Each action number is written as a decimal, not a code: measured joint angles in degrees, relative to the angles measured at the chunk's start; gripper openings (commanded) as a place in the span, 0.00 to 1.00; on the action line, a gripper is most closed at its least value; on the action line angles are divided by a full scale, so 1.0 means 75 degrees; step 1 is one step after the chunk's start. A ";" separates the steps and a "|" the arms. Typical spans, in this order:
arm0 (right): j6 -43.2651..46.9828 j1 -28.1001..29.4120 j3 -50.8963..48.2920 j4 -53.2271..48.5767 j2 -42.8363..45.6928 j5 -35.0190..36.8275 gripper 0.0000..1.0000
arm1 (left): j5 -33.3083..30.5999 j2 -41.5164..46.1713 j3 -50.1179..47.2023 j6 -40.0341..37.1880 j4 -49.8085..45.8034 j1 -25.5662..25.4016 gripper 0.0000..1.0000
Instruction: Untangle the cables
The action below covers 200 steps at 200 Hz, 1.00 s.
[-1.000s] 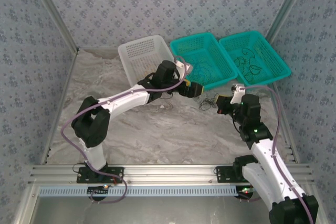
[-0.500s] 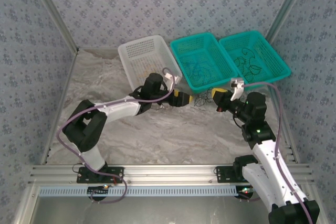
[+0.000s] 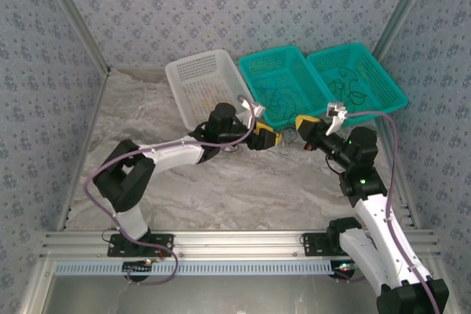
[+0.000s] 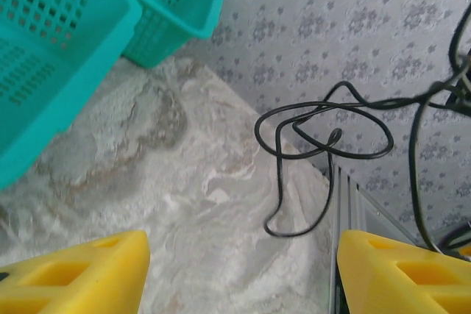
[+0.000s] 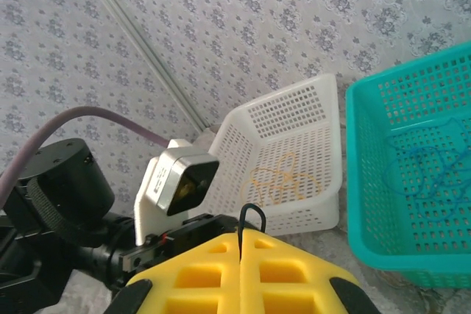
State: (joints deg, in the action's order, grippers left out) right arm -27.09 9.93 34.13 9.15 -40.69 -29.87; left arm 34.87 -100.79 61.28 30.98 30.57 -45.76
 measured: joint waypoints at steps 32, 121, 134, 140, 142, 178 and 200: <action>-0.0376 0.0047 -0.0058 0.0391 0.0026 0.0003 0.00 | 0.0099 -0.0580 0.0446 0.0198 0.0589 -0.0017 0.64; -0.1064 0.0128 -0.0242 0.0944 0.0026 0.0067 0.00 | -0.0035 -0.0912 0.0399 0.0685 0.1716 -0.0128 0.71; -0.1221 0.0125 -0.0245 0.0982 0.0026 0.0064 0.00 | -0.0087 -0.0868 0.0187 0.0723 0.1915 -0.0055 0.69; -0.1297 0.0122 -0.0245 0.0991 0.0026 0.0064 0.00 | -0.0085 -0.0842 0.0090 0.0714 0.1967 -0.0012 0.69; -0.1326 0.0122 -0.0245 0.0994 0.0026 0.0064 0.00 | -0.0085 -0.0836 0.0061 0.0714 0.1964 0.0006 0.69; -0.2031 0.0131 -0.0297 0.1445 -0.0064 -0.0044 0.00 | -0.0047 -0.0766 -0.0006 0.0589 0.1944 0.0201 0.55; -0.2369 0.0227 -0.0364 0.1725 -0.0286 -0.0079 0.00 | -0.0006 -0.0726 0.0058 0.0548 0.1961 0.0181 0.24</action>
State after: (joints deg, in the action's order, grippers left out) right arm -44.86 11.64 31.40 22.09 -42.83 -30.46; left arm 34.83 -106.24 61.71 35.09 45.28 -44.40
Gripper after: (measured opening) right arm 0.065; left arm 0.393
